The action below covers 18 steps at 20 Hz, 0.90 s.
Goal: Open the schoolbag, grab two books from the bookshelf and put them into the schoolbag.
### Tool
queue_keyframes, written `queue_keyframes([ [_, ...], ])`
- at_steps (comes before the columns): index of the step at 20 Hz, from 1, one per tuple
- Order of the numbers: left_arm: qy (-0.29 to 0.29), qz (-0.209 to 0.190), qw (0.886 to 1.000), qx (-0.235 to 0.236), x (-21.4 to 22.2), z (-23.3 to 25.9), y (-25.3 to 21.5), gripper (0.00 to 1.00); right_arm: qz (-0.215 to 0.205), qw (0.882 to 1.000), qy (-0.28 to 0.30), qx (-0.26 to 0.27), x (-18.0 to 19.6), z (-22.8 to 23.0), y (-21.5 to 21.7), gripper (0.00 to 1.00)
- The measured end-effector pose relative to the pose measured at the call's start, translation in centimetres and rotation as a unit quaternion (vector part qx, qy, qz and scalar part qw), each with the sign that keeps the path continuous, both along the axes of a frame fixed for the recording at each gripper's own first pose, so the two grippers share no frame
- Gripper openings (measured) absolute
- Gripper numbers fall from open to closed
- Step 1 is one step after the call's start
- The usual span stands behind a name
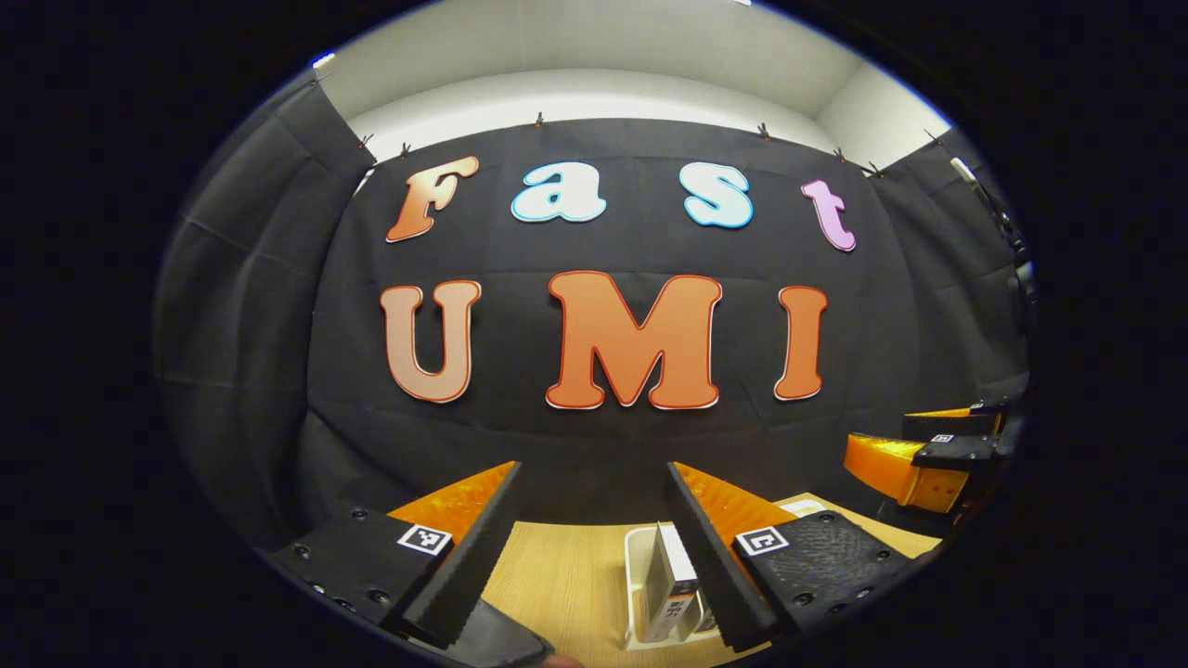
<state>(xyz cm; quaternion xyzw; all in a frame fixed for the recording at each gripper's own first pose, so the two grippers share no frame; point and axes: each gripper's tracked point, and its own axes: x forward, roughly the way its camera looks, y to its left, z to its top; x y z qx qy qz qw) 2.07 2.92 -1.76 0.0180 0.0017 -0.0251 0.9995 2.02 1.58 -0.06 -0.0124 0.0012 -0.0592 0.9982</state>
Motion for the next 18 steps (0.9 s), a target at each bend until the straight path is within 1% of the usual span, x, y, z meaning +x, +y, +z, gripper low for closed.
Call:
queue_keyframes([
  [4, -0.006, 0.008, 1.0, 0.027, -0.3, 0.2, 0.8, 0.95, 0.004, 1.0, -0.002, 0.0, -0.1, 0.0, -0.1, 0.95],
  [7, -0.007, 0.022, 0.997, 0.075, -0.6, -0.2, 1.7, 0.94, 0.008, 1.0, -0.006, -0.005, 0.0, 0.2, -0.6, 0.95],
  [11, 0.025, 0.043, 0.99, 0.129, -1.3, -3.2, 3.1, 0.96, 0.009, 1.0, -0.006, -0.014, 0.3, 0.1, -1.8, 0.95],
  [12, 0.035, 0.046, 0.988, 0.141, -1.6, -4.1, 3.5, 0.95, 0.009, 1.0, -0.007, -0.015, 0.3, 0.1, -2.0, 0.95],
  [13, 0.046, 0.046, 0.986, 0.153, -1.8, -5.0, 3.9, 1.0, 0.006, 1.0, -0.009, -0.018, 0.4, 0.2, -2.3, 0.95],
  [14, 0.054, 0.046, 0.983, 0.166, -2.3, -5.9, 4.2, 0.97, 0.004, 1.0, -0.01, -0.02, 0.6, 0.3, -2.6, 0.95],
  [16, 0.072, 0.042, 0.976, 0.2, -2.8, -7.7, 4.8, 0.97, -0.003, 1.0, -0.013, -0.025, 0.9, 0.4, -3.3, 0.95],
  [18, 0.09, 0.039, 0.966, 0.239, -3.4, -9.8, 5.4, 0.97, -0.007, 0.999, -0.014, -0.028, 1.1, 0.5, -3.9, 0.95],
])
